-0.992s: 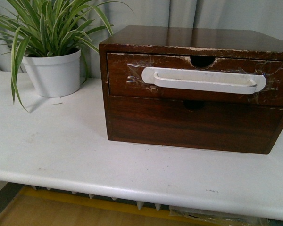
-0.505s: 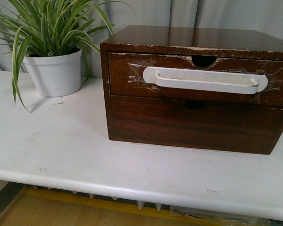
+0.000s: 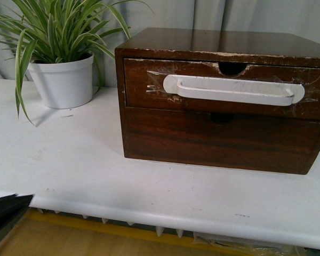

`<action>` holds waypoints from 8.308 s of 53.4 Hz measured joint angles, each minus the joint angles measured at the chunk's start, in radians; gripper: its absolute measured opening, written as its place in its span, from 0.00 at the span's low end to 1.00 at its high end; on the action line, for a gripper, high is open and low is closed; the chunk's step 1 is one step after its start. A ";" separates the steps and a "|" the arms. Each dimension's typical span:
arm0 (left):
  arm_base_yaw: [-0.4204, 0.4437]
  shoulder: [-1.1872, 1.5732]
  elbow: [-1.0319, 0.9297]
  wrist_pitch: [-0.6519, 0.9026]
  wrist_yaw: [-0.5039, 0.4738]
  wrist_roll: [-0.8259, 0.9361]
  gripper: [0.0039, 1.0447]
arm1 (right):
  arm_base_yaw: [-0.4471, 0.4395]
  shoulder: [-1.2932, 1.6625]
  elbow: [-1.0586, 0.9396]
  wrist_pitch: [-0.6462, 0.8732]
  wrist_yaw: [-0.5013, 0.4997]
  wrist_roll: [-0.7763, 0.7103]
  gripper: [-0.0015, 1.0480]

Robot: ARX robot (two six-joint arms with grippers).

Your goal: Open drawer

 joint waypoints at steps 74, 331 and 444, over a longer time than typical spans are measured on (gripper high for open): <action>-0.216 0.994 1.006 -0.345 0.159 0.489 0.94 | 0.173 0.738 0.583 -0.157 -0.118 -0.295 0.91; 0.213 -0.471 -0.251 -0.081 -0.213 -0.571 0.94 | -0.029 -0.502 -0.286 0.171 0.103 0.610 0.91; 0.270 -0.821 -0.409 0.028 -0.157 -0.496 0.94 | -0.019 -0.713 -0.468 0.217 0.174 0.545 0.92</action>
